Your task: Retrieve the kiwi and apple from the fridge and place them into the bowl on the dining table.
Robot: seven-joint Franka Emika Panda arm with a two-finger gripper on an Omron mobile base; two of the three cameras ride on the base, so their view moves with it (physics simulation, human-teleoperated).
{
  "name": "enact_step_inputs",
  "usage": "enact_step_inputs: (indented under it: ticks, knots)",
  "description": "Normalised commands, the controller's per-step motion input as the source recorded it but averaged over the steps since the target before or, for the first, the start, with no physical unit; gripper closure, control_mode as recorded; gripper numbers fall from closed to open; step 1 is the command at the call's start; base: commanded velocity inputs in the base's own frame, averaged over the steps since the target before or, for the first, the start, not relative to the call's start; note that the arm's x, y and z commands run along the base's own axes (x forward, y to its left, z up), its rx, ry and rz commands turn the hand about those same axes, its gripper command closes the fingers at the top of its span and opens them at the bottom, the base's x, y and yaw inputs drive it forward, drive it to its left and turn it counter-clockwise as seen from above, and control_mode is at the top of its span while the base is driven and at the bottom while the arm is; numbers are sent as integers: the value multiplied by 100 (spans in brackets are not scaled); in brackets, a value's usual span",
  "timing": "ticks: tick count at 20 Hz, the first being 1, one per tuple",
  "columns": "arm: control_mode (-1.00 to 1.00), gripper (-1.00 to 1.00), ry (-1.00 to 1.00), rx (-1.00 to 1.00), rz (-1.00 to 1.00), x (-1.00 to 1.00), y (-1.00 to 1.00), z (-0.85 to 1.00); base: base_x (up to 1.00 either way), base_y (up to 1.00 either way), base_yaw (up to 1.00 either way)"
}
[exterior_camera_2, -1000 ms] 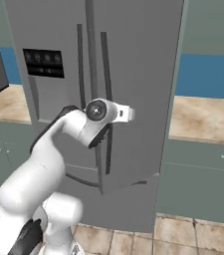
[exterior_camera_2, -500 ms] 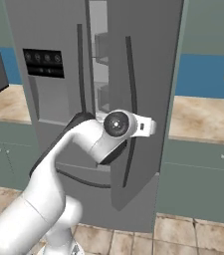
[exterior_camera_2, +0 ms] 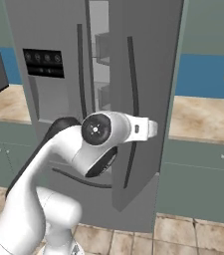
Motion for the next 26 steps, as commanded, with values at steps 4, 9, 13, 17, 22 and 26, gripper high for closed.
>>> enact_step_inputs:
  ticks: [4, 9, 13, 17, 22, 26]
  knots:
    - [-100, -100, 1, -46, -6, -35, 79, 50, 0, 0, 0]
    - [-100, -100, 11, -56, -3, -1, 63, 24, 0, 0, 0]
    - [-100, -100, 6, -60, 0, 20, 22, 14, 0, 0, 0]
    - [-100, -100, 14, -51, 0, 28, 37, 4, 0, 0, 0]
    - [-100, -100, 24, -39, 0, 39, 59, 0, 0, 0, 0]
    - [-100, -100, 36, -24, 0, 52, 39, 0, 0, 0, 0]
